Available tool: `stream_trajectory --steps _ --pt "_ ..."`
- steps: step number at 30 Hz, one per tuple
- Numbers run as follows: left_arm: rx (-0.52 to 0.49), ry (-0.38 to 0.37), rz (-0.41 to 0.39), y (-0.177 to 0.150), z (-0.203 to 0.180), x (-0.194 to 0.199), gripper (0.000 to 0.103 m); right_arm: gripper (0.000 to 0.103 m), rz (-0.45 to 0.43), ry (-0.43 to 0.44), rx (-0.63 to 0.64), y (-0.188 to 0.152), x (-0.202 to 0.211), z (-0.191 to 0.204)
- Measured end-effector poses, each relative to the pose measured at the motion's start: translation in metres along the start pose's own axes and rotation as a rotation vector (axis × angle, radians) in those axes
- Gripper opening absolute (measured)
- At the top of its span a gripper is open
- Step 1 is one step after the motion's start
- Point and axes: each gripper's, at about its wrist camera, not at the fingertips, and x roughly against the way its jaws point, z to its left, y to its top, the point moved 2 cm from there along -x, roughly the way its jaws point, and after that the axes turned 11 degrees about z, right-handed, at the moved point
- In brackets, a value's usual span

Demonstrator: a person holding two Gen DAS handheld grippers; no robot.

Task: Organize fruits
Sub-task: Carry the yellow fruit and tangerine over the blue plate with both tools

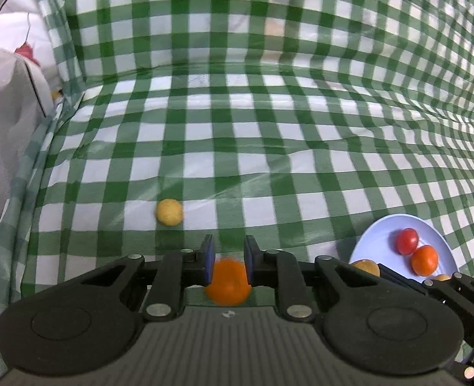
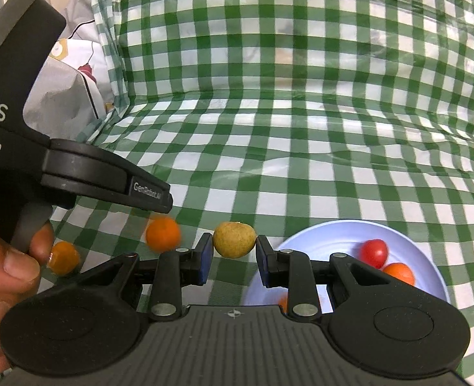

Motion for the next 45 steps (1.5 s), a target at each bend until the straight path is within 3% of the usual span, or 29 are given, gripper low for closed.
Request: stream_trajectory --steps 6,9,17,20,22,26,32,33,36,39,45 --pt "0.012 0.008 0.024 -0.001 0.001 -0.009 0.022 0.030 -0.002 -0.022 -0.010 -0.005 0.007 -0.012" --pt "0.014 0.003 0.046 -0.002 0.003 -0.014 0.050 0.030 -0.002 -0.026 -0.018 -0.008 0.008 -0.016" --pt "0.169 -0.152 0.114 0.004 0.040 -0.022 0.051 0.030 -0.025 -0.045 -0.054 -0.005 0.012 -0.027" --pt "0.127 -0.251 0.176 -0.001 0.029 -0.026 0.051 0.030 -0.045 -0.062 -0.095 -0.003 0.017 -0.038" --pt "0.069 -0.274 0.195 -0.004 0.015 -0.027 0.051 0.030 -0.050 -0.071 -0.119 -0.003 0.020 -0.046" --pt "-0.040 -0.171 0.199 -0.018 -0.005 -0.026 0.051 0.030 -0.052 -0.076 -0.149 -0.004 0.020 -0.056" --pt "-0.263 -0.083 0.209 -0.042 -0.032 -0.028 0.051 0.030 -0.058 -0.078 -0.154 -0.006 0.024 -0.063" --pt "-0.278 -0.069 0.214 -0.045 -0.034 -0.030 0.045 0.030 -0.059 -0.080 -0.157 -0.006 0.026 -0.065" --pt "-0.303 -0.057 0.212 -0.046 -0.036 -0.032 0.041 0.030 -0.063 -0.082 -0.167 -0.007 0.032 -0.070" --pt "-0.334 -0.026 0.159 -0.043 -0.040 -0.024 0.040 0.030 -0.067 -0.090 -0.164 -0.008 0.037 -0.072" --pt "-0.241 -0.064 0.057 -0.019 -0.037 -0.007 0.040 0.030 -0.067 -0.103 -0.173 -0.011 0.044 -0.078"
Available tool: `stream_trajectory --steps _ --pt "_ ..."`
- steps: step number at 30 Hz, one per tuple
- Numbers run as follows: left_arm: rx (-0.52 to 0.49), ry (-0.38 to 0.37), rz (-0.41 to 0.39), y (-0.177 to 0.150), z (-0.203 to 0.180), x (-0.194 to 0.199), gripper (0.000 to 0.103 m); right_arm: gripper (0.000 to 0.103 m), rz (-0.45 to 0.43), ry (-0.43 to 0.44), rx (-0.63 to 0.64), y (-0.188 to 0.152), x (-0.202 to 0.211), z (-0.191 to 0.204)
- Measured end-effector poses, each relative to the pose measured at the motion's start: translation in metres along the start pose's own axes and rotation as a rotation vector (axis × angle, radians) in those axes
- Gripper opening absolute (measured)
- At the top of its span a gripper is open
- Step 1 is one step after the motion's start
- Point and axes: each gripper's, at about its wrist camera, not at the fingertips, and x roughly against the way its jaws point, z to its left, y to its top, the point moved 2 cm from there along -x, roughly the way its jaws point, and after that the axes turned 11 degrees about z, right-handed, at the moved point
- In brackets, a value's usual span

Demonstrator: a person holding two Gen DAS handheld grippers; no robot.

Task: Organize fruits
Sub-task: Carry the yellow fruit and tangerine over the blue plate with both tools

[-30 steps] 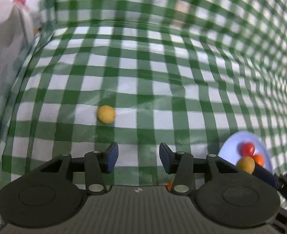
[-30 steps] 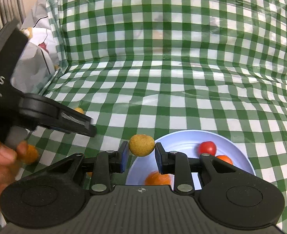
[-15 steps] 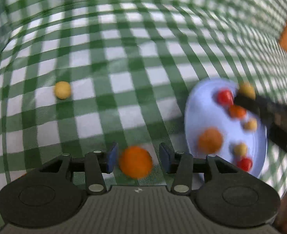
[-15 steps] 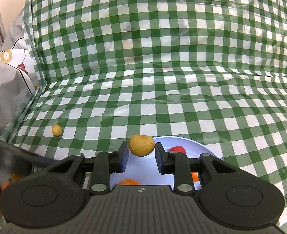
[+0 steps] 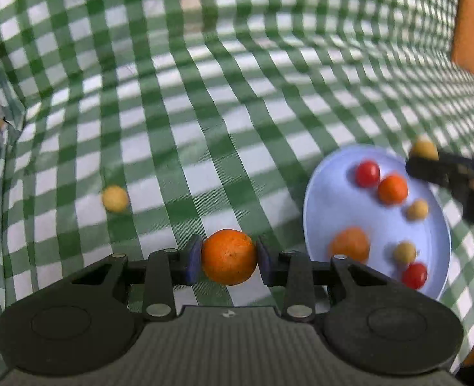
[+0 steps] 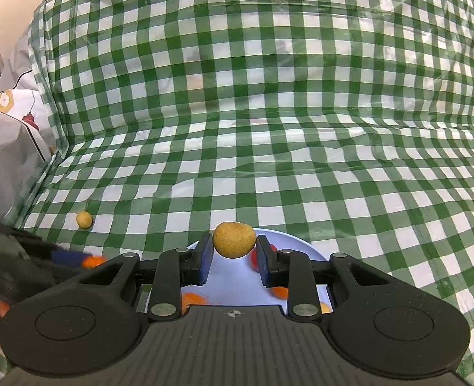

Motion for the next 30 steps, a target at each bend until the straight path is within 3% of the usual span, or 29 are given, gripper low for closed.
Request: stream_trajectory --steps 7,10,18,24,30 --pt "0.060 -0.134 -0.127 0.010 -0.003 0.027 0.040 0.030 -0.025 -0.030 -0.018 0.001 0.006 -0.006" --pt "0.047 -0.197 -0.142 0.011 -0.010 0.032 0.040 0.030 -0.039 -0.070 -0.076 0.003 0.005 -0.019" --pt "-0.149 -0.312 -0.111 0.002 -0.054 0.031 0.040 0.030 -0.017 -0.096 -0.216 0.003 -0.002 -0.055" --pt "-0.318 -0.319 -0.085 -0.018 -0.090 0.027 0.040 0.030 0.011 -0.065 -0.195 -0.001 -0.010 -0.051" --pt "-0.344 -0.304 -0.051 -0.023 -0.096 0.019 0.040 0.030 0.027 -0.049 -0.176 -0.001 -0.014 -0.048"
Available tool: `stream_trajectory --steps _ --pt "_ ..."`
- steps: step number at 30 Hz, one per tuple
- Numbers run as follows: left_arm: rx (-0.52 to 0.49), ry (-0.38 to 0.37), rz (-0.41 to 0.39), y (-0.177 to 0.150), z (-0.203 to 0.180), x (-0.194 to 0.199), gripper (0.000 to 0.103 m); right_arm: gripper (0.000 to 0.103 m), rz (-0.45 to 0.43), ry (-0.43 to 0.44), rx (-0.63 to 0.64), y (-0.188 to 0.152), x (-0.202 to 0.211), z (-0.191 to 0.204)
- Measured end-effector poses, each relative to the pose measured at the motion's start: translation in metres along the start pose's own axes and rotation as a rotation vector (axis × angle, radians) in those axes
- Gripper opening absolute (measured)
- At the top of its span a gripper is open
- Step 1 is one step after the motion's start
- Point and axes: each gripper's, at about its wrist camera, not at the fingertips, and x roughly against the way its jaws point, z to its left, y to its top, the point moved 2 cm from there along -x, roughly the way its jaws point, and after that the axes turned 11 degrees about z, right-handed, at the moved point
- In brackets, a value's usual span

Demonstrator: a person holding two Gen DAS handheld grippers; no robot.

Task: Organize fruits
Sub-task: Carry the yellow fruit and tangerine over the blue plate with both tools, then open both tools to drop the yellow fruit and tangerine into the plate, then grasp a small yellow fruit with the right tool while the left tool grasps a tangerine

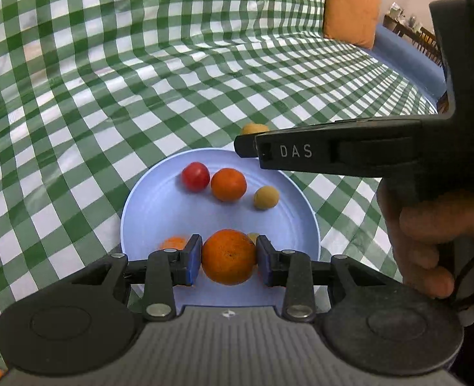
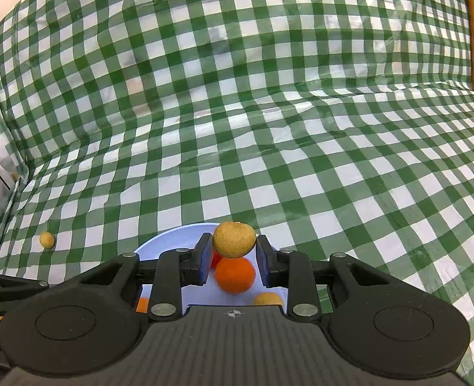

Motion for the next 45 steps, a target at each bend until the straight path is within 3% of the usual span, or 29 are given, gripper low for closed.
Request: stream_trajectory --steps 11,13,15,16,24,30,38,39,40,45 --pt "0.007 -0.010 -0.012 0.002 0.001 0.006 0.040 0.030 0.006 0.004 0.017 0.002 -0.002 0.000" --pt "0.016 -0.007 -0.014 0.003 0.003 0.007 0.046 0.031 0.008 0.002 0.025 0.002 -0.002 0.001" --pt "0.032 -0.006 -0.019 0.003 0.005 0.008 0.054 0.053 0.007 -0.011 0.036 0.002 -0.002 0.002" --pt "0.038 -0.005 -0.021 0.003 0.006 0.008 0.054 0.057 0.004 -0.019 0.038 0.002 -0.002 0.003" --pt "0.113 0.040 -0.028 0.001 0.024 0.015 0.054 0.060 -0.004 -0.023 0.040 0.005 -0.003 0.010" --pt "0.235 0.078 -0.018 -0.004 0.051 0.022 0.053 0.060 -0.011 -0.021 0.050 0.005 -0.005 0.023" --pt "0.407 0.145 0.002 -0.017 0.096 0.039 0.036 0.060 -0.014 -0.013 0.069 0.005 -0.010 0.046" --pt "0.443 0.156 -0.010 -0.019 0.104 0.044 0.023 0.060 -0.014 -0.010 0.074 0.004 -0.011 0.049" --pt "0.492 0.165 -0.024 -0.023 0.113 0.051 0.018 0.060 -0.013 -0.007 0.077 0.004 -0.011 0.052" --pt "0.750 0.214 -0.072 -0.056 0.168 0.086 0.018 0.060 -0.014 0.006 0.098 0.003 -0.012 0.070"
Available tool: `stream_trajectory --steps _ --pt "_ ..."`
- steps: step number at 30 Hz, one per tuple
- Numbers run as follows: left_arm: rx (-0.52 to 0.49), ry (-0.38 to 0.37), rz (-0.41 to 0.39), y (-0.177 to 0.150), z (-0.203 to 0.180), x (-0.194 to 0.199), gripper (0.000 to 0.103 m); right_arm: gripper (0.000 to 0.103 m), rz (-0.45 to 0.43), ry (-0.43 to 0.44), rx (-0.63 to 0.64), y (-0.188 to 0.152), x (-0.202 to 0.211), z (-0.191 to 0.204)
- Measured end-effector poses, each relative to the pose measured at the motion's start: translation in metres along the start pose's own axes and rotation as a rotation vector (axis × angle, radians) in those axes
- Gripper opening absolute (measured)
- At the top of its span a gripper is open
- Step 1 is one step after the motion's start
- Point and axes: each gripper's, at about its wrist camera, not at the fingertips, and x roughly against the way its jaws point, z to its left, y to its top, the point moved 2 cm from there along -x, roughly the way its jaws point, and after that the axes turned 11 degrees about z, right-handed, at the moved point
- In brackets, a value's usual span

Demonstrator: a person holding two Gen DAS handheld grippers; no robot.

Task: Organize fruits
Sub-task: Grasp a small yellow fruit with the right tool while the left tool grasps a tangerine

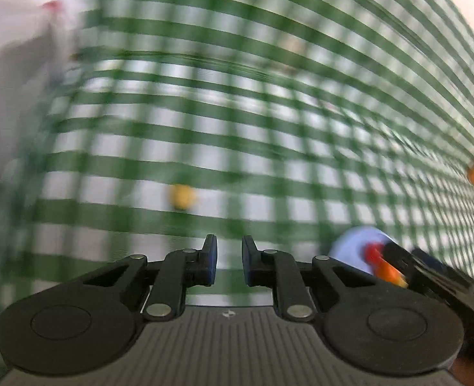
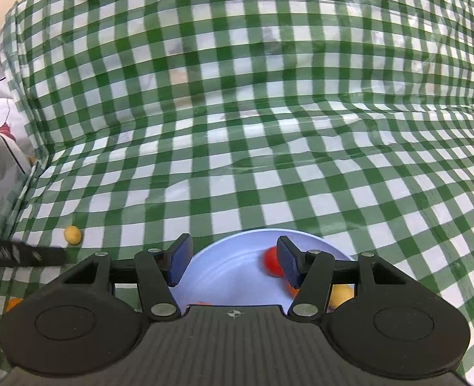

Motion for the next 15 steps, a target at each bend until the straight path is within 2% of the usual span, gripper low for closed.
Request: stream_trajectory --steps 2,5,6,7,10,15 --pt "0.052 0.046 -0.001 0.001 0.020 0.009 0.018 0.060 -0.001 0.007 0.007 0.001 0.000 0.007" --pt "0.091 0.052 0.026 -0.004 0.046 0.021 0.022 0.060 -0.002 0.023 0.019 0.002 -0.001 0.018" --pt "0.092 0.057 0.037 -0.008 0.051 0.023 0.026 0.060 -0.005 0.026 0.024 0.002 0.000 0.021" --pt "0.084 0.064 0.048 -0.010 0.054 0.023 0.036 0.060 -0.008 0.029 0.026 0.003 0.000 0.024" --pt "0.050 0.096 0.097 -0.019 0.061 0.016 0.053 0.060 -0.015 0.038 0.023 0.003 0.000 0.031" --pt "-0.006 0.100 0.164 -0.032 0.061 -0.002 0.053 0.060 -0.015 0.073 0.032 0.001 -0.002 0.045"
